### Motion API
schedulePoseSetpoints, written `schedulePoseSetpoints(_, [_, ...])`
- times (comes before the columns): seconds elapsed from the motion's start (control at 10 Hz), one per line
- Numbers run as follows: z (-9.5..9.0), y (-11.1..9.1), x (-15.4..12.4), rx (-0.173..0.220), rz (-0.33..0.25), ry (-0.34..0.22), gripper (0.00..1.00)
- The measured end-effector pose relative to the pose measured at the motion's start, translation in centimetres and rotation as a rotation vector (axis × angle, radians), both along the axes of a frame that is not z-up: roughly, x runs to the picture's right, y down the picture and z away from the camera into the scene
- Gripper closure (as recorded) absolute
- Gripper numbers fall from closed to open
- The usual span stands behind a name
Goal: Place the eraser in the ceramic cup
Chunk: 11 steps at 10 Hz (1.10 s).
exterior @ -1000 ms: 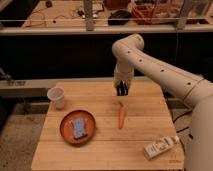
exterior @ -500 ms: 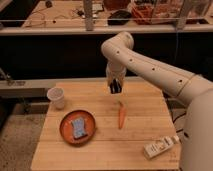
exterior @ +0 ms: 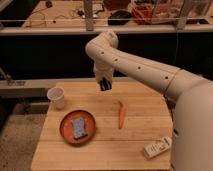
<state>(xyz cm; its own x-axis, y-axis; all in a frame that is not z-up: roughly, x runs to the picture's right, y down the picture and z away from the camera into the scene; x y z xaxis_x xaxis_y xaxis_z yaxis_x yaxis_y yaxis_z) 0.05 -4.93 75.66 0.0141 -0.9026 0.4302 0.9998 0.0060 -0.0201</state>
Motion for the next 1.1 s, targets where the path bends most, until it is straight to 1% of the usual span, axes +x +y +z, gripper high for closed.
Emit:
schedulePoseSetpoints(0.1, [0.0, -0.1, -0.9, 0.009, -0.009, -0.003, 1.0])
schedulePoseSetpoints(0.3, [-0.1, -0.3, -4.0, 0.03, -0.04, -0.02, 1.0])
schedulePoseSetpoints(0.4, [-0.1, -0.4, -5.1, 0.038, -0.052, -0.023, 1.0])
schedulePoseSetpoints(0.7, [-0.3, -0.7, -9.7, 0.065, -0.092, -0.048, 1.0])
schedulePoseSetpoints(0.9, [-0.4, -0.8, -11.9, 0.076, -0.113, -0.062, 1.0])
schedulePoseSetpoints(1.1, [-0.4, -0.5, -14.8, 0.081, -0.135, -0.088, 1.0])
